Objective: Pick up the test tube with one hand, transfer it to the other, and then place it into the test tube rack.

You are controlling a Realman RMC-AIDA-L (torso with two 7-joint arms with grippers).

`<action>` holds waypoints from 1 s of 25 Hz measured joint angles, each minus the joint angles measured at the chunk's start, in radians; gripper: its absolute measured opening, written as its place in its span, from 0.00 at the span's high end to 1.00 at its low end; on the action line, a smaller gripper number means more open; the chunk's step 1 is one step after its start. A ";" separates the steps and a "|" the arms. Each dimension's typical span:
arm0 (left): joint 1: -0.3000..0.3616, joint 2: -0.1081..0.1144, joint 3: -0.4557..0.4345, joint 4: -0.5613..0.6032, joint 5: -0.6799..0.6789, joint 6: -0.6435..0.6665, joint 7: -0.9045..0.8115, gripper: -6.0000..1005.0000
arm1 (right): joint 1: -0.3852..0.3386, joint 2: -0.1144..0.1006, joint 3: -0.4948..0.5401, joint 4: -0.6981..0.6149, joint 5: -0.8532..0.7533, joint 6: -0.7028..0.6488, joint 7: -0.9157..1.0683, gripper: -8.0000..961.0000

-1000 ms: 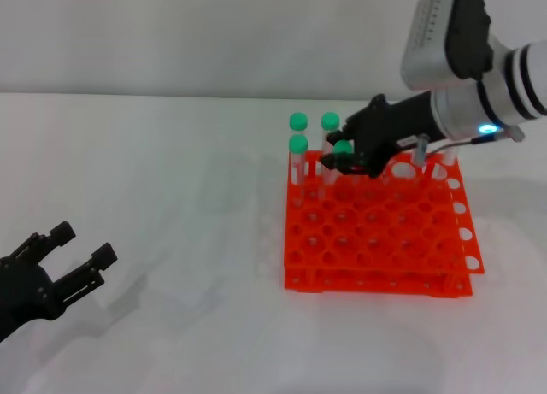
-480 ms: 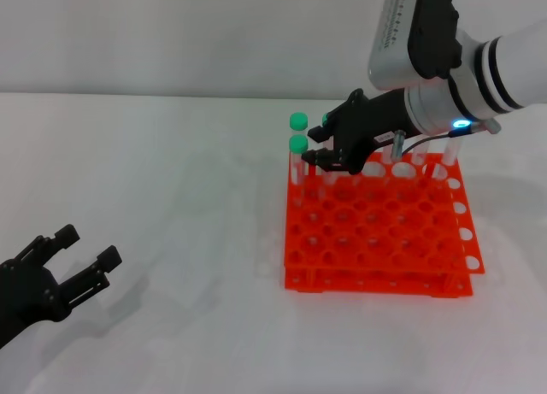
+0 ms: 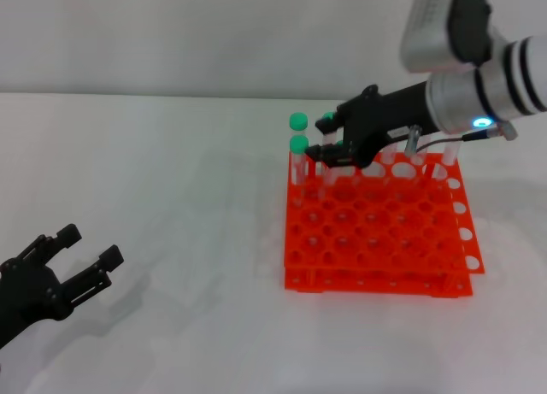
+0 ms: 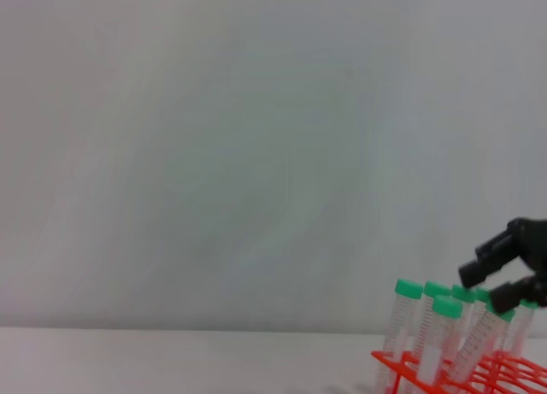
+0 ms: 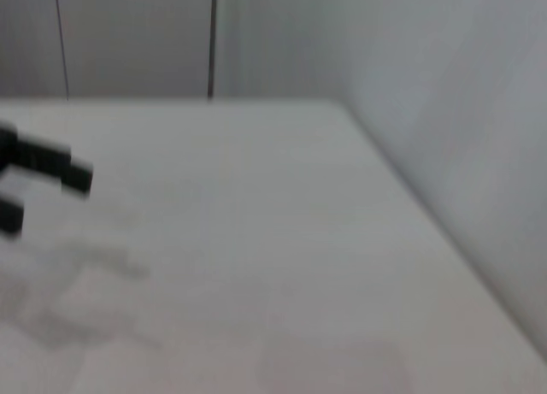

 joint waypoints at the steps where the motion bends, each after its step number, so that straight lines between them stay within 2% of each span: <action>1: 0.000 0.000 0.000 0.000 -0.001 -0.001 0.001 0.12 | -0.019 0.002 0.012 -0.023 0.014 -0.008 -0.005 0.66; 3: 0.001 0.000 0.000 0.000 -0.008 -0.005 0.002 0.12 | -0.073 0.004 0.024 -0.078 0.092 -0.027 -0.031 0.66; 6: 0.008 0.000 0.000 -0.001 -0.038 -0.016 0.013 0.12 | -0.165 0.001 0.048 -0.162 0.239 -0.061 -0.077 0.45; 8: 0.012 0.000 0.000 -0.001 -0.069 -0.027 0.028 0.12 | -0.251 0.001 0.107 -0.212 0.324 -0.108 -0.121 0.37; 12: 0.019 -0.003 0.000 0.000 -0.155 -0.039 0.059 0.12 | -0.404 0.006 0.237 -0.228 0.443 -0.209 -0.217 0.20; 13: 0.020 -0.004 0.000 0.002 -0.176 -0.041 0.069 0.12 | -0.446 0.006 0.268 -0.215 0.480 -0.233 -0.249 0.20; 18: 0.047 -0.004 0.000 0.048 -0.315 -0.056 0.160 0.12 | -0.595 0.003 0.389 -0.059 0.646 -0.341 -0.450 0.18; 22: 0.064 -0.006 -0.002 0.078 -0.412 -0.062 0.212 0.12 | -0.641 -0.006 0.505 0.133 0.703 -0.429 -0.604 0.17; 25: 0.069 -0.005 -0.002 0.125 -0.460 -0.063 0.259 0.12 | -0.668 -0.012 0.632 0.298 0.708 -0.506 -0.742 0.17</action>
